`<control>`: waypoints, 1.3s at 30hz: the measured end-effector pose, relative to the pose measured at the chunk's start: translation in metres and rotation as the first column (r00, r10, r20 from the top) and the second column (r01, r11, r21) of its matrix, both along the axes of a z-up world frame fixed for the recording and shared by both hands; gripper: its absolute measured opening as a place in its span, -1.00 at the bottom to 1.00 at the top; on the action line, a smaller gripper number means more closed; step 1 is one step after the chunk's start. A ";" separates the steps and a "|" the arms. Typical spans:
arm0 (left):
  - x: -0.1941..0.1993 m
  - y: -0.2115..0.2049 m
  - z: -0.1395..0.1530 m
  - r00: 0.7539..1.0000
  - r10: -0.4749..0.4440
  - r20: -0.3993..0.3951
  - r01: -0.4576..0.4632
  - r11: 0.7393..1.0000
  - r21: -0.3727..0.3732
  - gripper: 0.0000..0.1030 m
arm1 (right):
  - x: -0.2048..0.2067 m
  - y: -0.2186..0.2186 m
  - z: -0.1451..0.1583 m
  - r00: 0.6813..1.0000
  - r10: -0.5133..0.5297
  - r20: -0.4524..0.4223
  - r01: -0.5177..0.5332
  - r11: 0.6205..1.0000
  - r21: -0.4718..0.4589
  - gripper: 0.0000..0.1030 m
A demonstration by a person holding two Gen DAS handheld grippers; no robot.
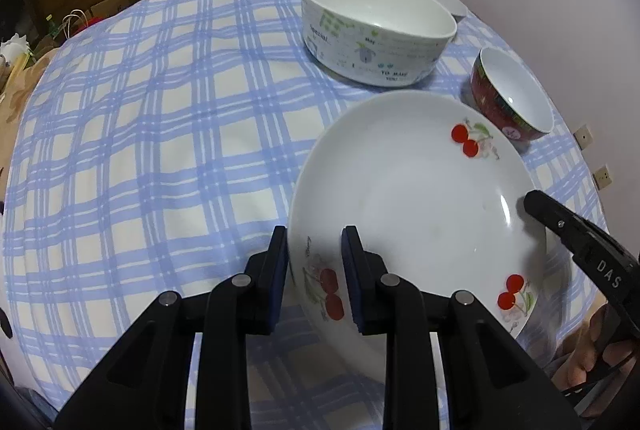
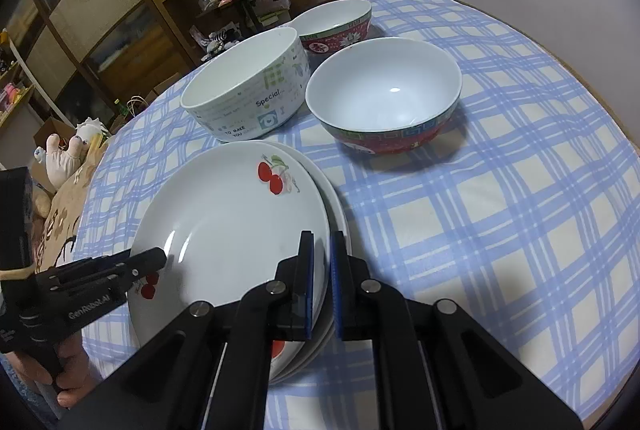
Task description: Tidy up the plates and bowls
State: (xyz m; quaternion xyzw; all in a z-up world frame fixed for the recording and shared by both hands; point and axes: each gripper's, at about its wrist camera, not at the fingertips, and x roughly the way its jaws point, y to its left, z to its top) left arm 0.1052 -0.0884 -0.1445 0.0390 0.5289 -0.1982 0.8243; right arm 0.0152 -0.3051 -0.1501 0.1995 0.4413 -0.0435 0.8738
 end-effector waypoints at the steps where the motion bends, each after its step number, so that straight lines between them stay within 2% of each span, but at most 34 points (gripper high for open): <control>1: -0.001 0.001 0.002 1.000 0.001 0.003 -0.001 1.000 -0.003 -0.48 | 0.000 0.000 0.000 1.000 -0.001 0.001 0.001 1.000 0.000 -0.80; 7: -0.005 0.007 0.009 1.000 0.007 0.021 -0.007 1.000 0.000 -0.47 | -0.003 -0.001 0.003 1.000 -0.015 0.010 0.015 1.000 -0.024 -0.79; 8: -0.006 0.008 0.011 1.000 0.009 0.023 -0.009 1.000 -0.003 -0.47 | -0.003 -0.002 0.003 1.000 -0.023 0.004 0.023 0.999 -0.037 -0.73; 12: -0.014 0.012 0.018 0.999 0.020 0.050 -0.020 1.000 0.002 -0.47 | -0.008 -0.007 0.004 0.999 -0.040 0.008 0.040 0.999 -0.005 -0.72; 15: -0.015 0.017 0.023 0.998 0.039 0.049 -0.038 0.999 -0.009 -0.47 | -0.014 -0.010 0.010 0.998 -0.053 0.033 0.053 0.999 0.006 -0.72; 23: -0.013 0.031 0.047 0.992 0.070 0.108 -0.067 0.997 -0.031 -0.41 | -0.030 -0.016 0.031 0.990 -0.083 0.116 0.081 0.997 0.019 -0.70; 25: -0.012 0.034 0.054 0.989 0.079 0.128 -0.075 0.997 -0.032 -0.32 | -0.032 -0.015 0.037 0.988 -0.081 0.132 0.080 0.997 0.008 -0.61; 26: -0.012 0.034 0.056 0.987 0.080 0.140 -0.077 0.997 -0.030 -0.29 | -0.034 -0.014 0.040 0.987 -0.080 0.141 0.081 0.997 0.000 -0.47; 29: -0.012 0.036 0.069 0.979 0.079 0.189 -0.077 0.997 -0.020 -0.10 | -0.037 -0.013 0.050 0.983 -0.074 0.170 0.079 0.997 -0.023 -0.21; 32: -0.013 0.035 0.082 0.970 0.068 0.231 -0.064 0.998 -0.023 0.16 | -0.034 -0.011 0.060 0.981 -0.048 0.187 0.060 0.996 -0.061 -0.04; 34: -0.012 0.033 0.089 0.967 0.051 0.248 -0.048 0.999 -0.018 0.44 | -0.031 -0.012 0.066 0.980 -0.042 0.195 0.058 0.995 -0.077 0.10; 37: -0.011 0.030 0.098 0.956 0.044 0.291 -0.046 0.999 0.000 0.64 | -0.025 -0.014 0.075 0.978 -0.028 0.206 0.048 0.995 -0.092 0.19; 39: -0.007 0.027 0.104 0.950 0.045 0.309 -0.050 0.999 0.010 0.74 | -0.018 -0.015 0.080 0.978 -0.025 0.208 0.048 0.993 -0.107 0.40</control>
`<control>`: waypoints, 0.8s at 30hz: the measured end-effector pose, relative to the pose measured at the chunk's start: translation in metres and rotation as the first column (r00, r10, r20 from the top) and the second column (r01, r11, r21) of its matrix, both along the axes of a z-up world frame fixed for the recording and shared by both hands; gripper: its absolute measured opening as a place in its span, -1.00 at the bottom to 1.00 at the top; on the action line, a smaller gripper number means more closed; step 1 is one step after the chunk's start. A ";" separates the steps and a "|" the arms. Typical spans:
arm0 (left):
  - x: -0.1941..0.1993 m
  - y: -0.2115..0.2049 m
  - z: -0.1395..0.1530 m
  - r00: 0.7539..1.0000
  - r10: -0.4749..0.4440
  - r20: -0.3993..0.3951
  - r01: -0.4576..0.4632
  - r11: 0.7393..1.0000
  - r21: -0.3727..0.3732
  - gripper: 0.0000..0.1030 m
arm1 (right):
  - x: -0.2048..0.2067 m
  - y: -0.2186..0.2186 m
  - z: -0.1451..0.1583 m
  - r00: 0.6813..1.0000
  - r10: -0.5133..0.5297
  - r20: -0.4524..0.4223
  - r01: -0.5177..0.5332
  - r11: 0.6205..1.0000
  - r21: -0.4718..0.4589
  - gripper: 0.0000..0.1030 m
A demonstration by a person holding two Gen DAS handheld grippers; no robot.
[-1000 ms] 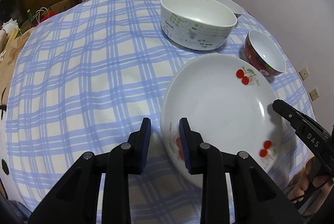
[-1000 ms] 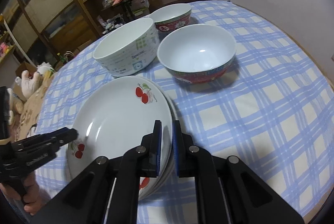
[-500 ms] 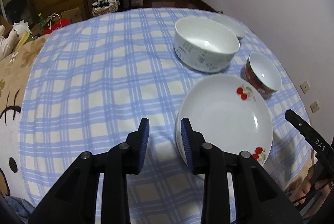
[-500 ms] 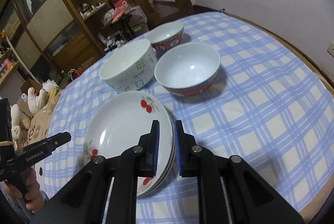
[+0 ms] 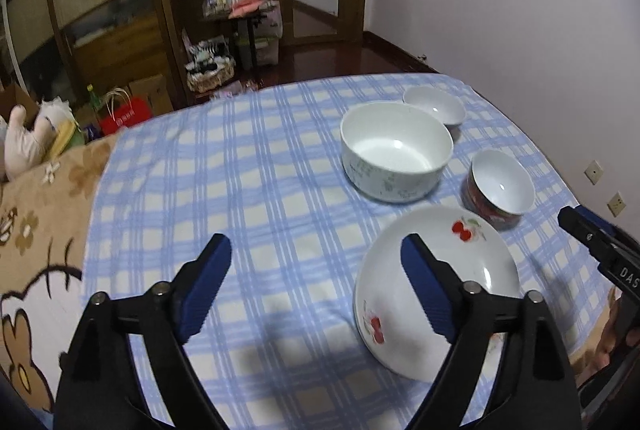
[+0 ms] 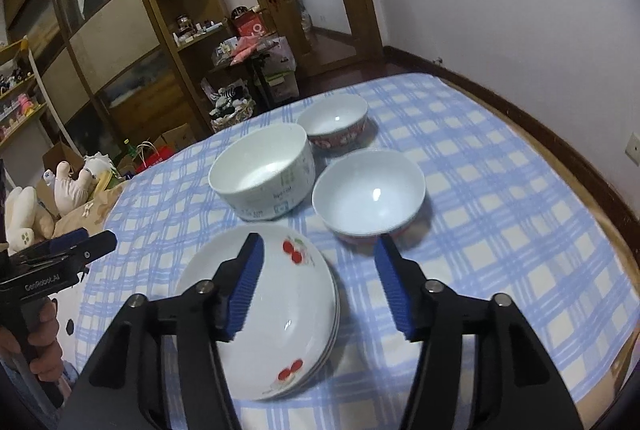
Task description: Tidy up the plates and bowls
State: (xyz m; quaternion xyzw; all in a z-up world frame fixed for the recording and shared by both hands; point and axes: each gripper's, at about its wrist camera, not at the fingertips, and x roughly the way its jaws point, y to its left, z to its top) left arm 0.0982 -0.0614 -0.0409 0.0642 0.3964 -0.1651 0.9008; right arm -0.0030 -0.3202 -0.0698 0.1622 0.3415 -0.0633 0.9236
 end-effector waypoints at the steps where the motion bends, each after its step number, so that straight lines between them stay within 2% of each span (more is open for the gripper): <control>1: 0.004 -0.001 0.002 1.000 0.002 0.000 -0.002 1.000 -0.002 0.77 | 0.005 -0.001 0.003 1.000 0.004 0.006 -0.004 1.000 -0.001 0.53; 6: 0.025 -0.007 0.010 0.999 0.012 -0.036 -0.012 1.000 0.006 0.79 | 0.032 -0.007 0.012 0.999 0.040 0.006 -0.040 0.999 0.010 0.64; 8: 0.036 -0.010 0.013 0.999 0.004 -0.041 -0.005 1.000 -0.007 0.79 | 0.044 -0.006 0.015 0.999 0.045 0.008 -0.045 0.999 -0.008 0.79; 16: 0.089 -0.025 0.002 0.998 0.004 -0.065 -0.003 1.000 0.023 0.79 | 0.096 -0.007 0.013 0.998 0.065 -0.024 -0.066 0.997 -0.037 0.80; 24: 0.135 -0.048 -0.019 0.989 -0.037 -0.142 0.038 0.999 0.000 0.79 | 0.144 -0.009 -0.002 0.993 0.084 -0.084 -0.088 0.995 -0.044 0.81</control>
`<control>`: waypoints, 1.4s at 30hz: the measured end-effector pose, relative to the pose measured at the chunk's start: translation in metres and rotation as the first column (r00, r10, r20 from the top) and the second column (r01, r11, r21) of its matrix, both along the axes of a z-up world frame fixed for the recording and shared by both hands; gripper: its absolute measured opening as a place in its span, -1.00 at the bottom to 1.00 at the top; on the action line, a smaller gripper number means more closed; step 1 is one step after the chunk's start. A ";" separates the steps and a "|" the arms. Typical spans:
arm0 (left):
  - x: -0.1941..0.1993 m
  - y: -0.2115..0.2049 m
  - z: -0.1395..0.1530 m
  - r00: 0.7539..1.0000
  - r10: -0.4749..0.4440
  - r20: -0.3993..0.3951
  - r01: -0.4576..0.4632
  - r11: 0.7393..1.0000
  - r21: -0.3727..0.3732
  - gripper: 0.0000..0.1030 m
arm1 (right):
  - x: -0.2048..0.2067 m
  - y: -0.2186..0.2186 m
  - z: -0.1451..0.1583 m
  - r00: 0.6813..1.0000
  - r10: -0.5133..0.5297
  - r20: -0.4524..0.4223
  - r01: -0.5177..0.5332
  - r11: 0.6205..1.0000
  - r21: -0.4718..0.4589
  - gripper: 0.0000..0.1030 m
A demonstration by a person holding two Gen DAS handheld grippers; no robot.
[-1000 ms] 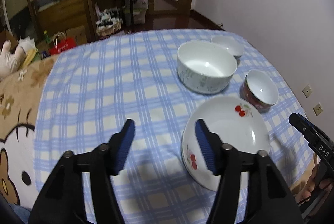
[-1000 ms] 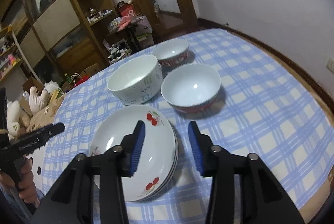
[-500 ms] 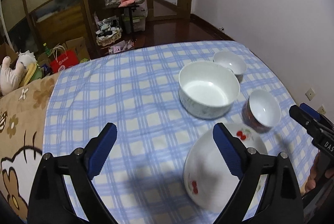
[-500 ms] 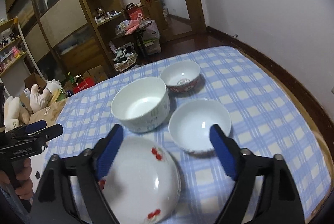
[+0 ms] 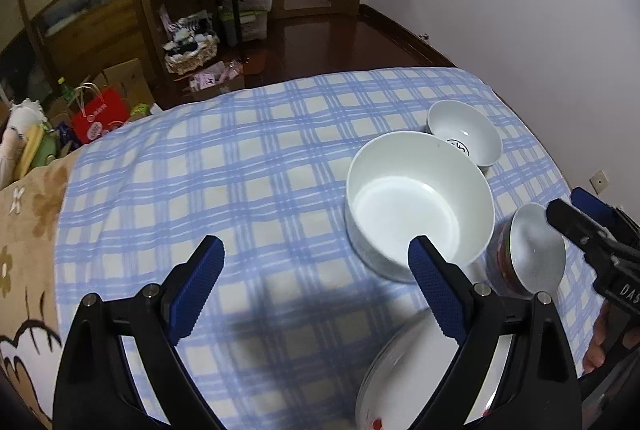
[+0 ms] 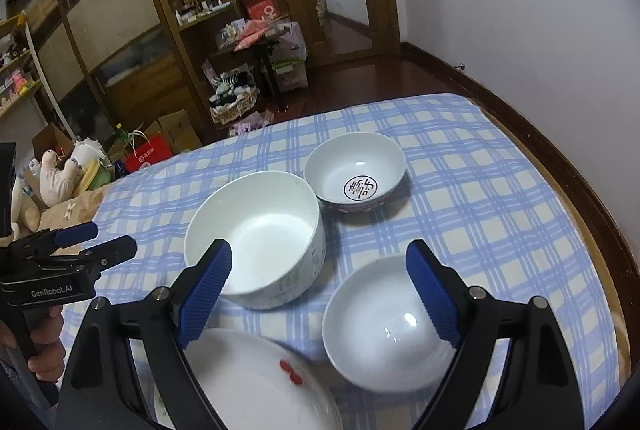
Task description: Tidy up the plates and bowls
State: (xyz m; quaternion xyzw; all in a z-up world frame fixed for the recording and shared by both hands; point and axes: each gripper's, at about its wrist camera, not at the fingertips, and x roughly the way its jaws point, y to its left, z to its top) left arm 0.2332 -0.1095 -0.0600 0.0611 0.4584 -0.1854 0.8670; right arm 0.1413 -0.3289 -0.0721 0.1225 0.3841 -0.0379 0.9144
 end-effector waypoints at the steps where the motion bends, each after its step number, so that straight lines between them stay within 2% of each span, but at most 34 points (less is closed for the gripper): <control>1: 0.003 -0.003 -0.002 1.000 -0.006 -0.005 0.006 1.000 -0.002 0.79 | 0.004 0.000 -0.002 1.000 0.005 -0.005 -0.005 1.000 -0.001 0.81; 8: 0.028 -0.029 -0.024 0.999 -0.040 -0.037 0.042 0.998 0.047 0.79 | 0.037 0.001 -0.026 0.997 0.012 -0.076 -0.012 1.000 0.004 0.81; 13: 0.043 -0.040 -0.046 0.995 -0.041 -0.094 0.046 0.998 0.048 0.78 | 0.054 -0.002 -0.040 0.991 0.028 -0.128 -0.021 0.998 0.053 0.81; 16: 0.050 -0.043 -0.059 0.991 -0.040 -0.125 0.046 0.998 0.044 0.73 | 0.063 -0.001 -0.046 0.987 0.036 -0.156 -0.030 0.999 0.040 0.80; 17: 0.051 -0.043 -0.062 0.990 -0.040 -0.134 0.046 0.998 0.038 0.61 | 0.066 0.000 -0.048 0.986 0.036 -0.163 -0.029 0.999 0.041 0.73; 18: 0.053 -0.043 -0.066 0.988 -0.042 -0.149 0.047 0.998 0.033 0.31 | 0.068 0.000 -0.049 0.985 0.031 -0.169 -0.025 0.999 0.040 0.67; 19: 0.056 -0.044 -0.070 0.984 -0.042 -0.175 0.048 0.998 0.031 0.10 | 0.070 -0.001 -0.050 0.985 0.025 -0.172 -0.018 0.999 0.039 0.51; 22: 0.060 -0.045 -0.080 0.976 -0.040 -0.213 0.043 0.999 0.013 -0.14 | 0.079 0.000 -0.055 0.981 0.041 -0.189 -0.030 0.998 0.059 0.24; 26: 0.061 -0.047 -0.088 0.968 -0.060 -0.243 0.062 0.998 0.001 -0.22 | 0.086 0.003 -0.064 0.969 0.056 -0.241 -0.041 0.997 0.065 -0.30; 28: 0.061 -0.047 -0.091 0.961 -0.075 -0.267 0.072 0.997 -0.021 -0.36 | 0.088 0.004 -0.070 0.962 0.061 -0.265 -0.039 0.995 0.087 -0.40; 31: 0.061 -0.048 -0.092 0.953 -0.081 -0.291 0.068 0.996 -0.053 -0.51 | 0.084 0.005 -0.075 0.965 0.044 -0.257 -0.022 0.996 0.090 -0.40; 35: 0.056 -0.049 -0.085 0.960 -0.034 -0.277 0.024 0.999 -0.039 -0.53 | 0.080 0.008 -0.076 0.966 0.020 -0.257 0.003 0.996 0.092 -0.40; 39: 0.049 -0.050 -0.078 0.962 -0.007 -0.272 0.006 1.000 -0.006 -0.53 | 0.075 0.020 -0.072 0.968 0.025 -0.251 -0.014 0.999 0.046 -0.43; 42: 0.044 -0.044 -0.072 0.964 0.008 -0.265 -0.011 1.000 -0.010 -0.53 | 0.068 0.025 -0.065 0.973 0.032 -0.229 -0.022 0.999 0.047 -0.44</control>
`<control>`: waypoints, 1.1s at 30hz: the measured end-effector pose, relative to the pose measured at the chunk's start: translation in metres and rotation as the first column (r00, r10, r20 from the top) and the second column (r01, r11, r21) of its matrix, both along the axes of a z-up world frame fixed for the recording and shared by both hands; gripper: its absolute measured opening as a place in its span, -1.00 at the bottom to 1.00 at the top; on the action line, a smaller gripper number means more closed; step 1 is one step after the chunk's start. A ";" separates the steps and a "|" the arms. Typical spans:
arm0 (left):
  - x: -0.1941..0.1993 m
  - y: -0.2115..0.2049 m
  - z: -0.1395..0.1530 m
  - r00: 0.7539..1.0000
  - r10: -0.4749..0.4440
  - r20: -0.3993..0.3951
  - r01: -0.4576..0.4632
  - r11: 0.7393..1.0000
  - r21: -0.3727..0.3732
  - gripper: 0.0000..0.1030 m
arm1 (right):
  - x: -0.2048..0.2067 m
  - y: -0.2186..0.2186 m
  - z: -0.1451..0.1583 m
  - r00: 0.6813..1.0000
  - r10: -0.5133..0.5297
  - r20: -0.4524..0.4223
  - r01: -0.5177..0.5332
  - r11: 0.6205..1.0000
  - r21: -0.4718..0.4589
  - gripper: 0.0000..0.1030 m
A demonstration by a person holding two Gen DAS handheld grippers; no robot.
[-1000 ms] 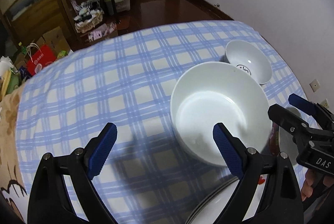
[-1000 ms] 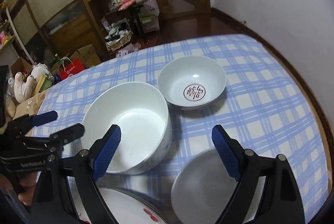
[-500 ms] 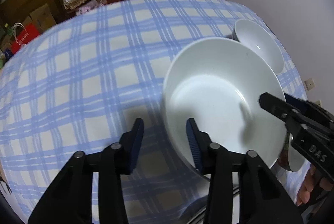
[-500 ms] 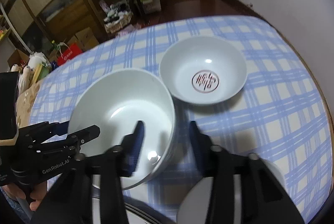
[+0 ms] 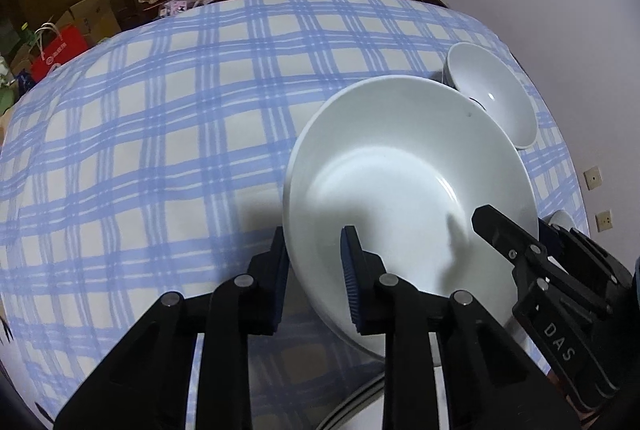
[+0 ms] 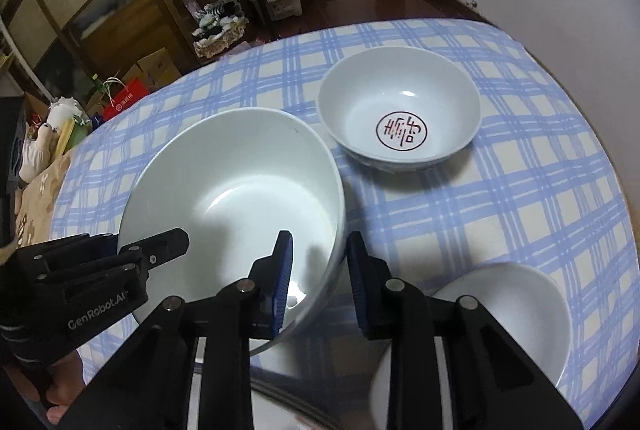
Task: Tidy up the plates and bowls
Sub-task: 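Lift the large 'Special' bowl with both tools above the cherry plates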
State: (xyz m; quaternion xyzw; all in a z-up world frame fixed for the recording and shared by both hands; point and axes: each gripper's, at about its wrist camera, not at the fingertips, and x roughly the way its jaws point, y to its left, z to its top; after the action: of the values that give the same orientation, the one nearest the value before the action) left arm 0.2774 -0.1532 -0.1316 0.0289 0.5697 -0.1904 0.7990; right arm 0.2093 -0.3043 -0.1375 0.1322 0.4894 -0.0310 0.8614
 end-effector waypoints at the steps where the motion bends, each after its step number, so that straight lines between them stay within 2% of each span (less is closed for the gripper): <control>1: -0.004 0.005 0.003 1.000 0.008 0.002 -0.008 1.000 -0.010 -0.53 | -0.003 0.002 0.003 1.000 0.002 0.007 -0.002 1.000 0.004 -0.44; 14: -0.033 0.060 0.048 0.996 0.032 0.078 -0.030 0.999 -0.017 -0.53 | -0.027 0.043 0.046 0.992 0.059 0.113 -0.062 0.998 0.024 -0.44; 17: -0.042 0.077 0.055 0.996 0.054 0.072 -0.052 0.998 -0.028 -0.53 | -0.033 0.055 0.054 0.988 0.088 0.128 -0.092 0.995 0.028 -0.44; 28: -0.082 0.118 0.062 0.987 0.101 0.124 -0.100 0.995 -0.014 -0.53 | -0.063 0.095 0.063 0.973 0.178 0.147 -0.182 0.983 0.013 -0.44; 33: -0.101 0.127 0.057 0.984 0.098 0.152 -0.103 0.994 0.030 -0.53 | -0.073 0.106 0.057 0.972 0.188 0.144 -0.194 0.981 0.028 -0.44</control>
State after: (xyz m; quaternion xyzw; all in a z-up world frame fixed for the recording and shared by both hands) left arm 0.1759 -0.0261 -0.0747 0.0295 0.5121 -0.1364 0.8475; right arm 0.1361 -0.1983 -0.0803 0.1045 0.4387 0.0717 0.8897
